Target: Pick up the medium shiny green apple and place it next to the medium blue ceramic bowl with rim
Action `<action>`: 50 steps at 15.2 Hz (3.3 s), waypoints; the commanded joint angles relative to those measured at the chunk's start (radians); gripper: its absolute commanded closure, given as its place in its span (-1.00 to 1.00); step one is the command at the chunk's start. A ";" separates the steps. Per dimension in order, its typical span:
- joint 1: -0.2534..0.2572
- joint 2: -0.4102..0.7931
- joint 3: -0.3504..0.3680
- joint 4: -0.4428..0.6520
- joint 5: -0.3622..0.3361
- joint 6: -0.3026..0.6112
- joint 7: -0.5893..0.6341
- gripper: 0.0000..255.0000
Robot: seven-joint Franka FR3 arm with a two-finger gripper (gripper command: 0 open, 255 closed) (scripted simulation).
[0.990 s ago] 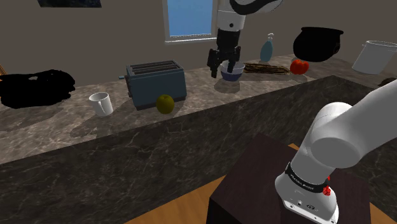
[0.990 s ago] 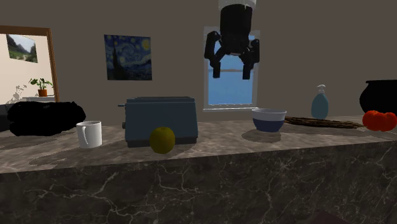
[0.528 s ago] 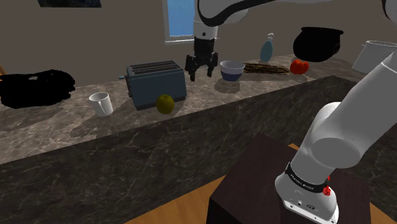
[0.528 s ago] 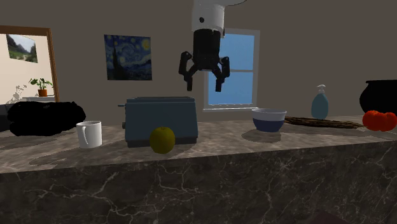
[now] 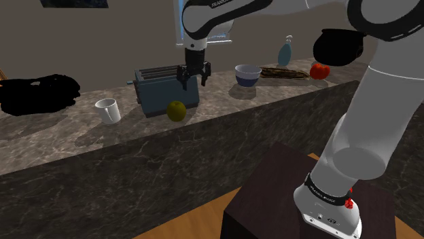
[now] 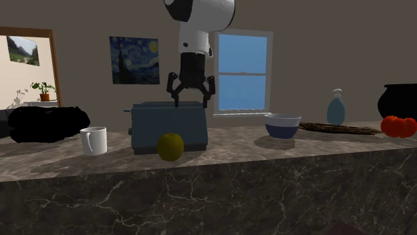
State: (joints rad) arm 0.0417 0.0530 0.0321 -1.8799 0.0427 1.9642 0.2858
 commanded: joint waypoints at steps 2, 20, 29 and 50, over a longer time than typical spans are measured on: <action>0.006 0.115 0.005 0.109 0.001 0.005 0.019 -1.00; 0.023 0.415 0.009 0.360 0.001 0.052 0.054 -1.00; 0.023 0.415 0.009 0.360 0.001 0.052 0.054 1.00; 0.023 0.382 0.009 0.525 -0.001 -0.146 0.064 1.00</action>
State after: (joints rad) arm 0.0652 0.4366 0.0416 -1.3668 0.0413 1.8323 0.3495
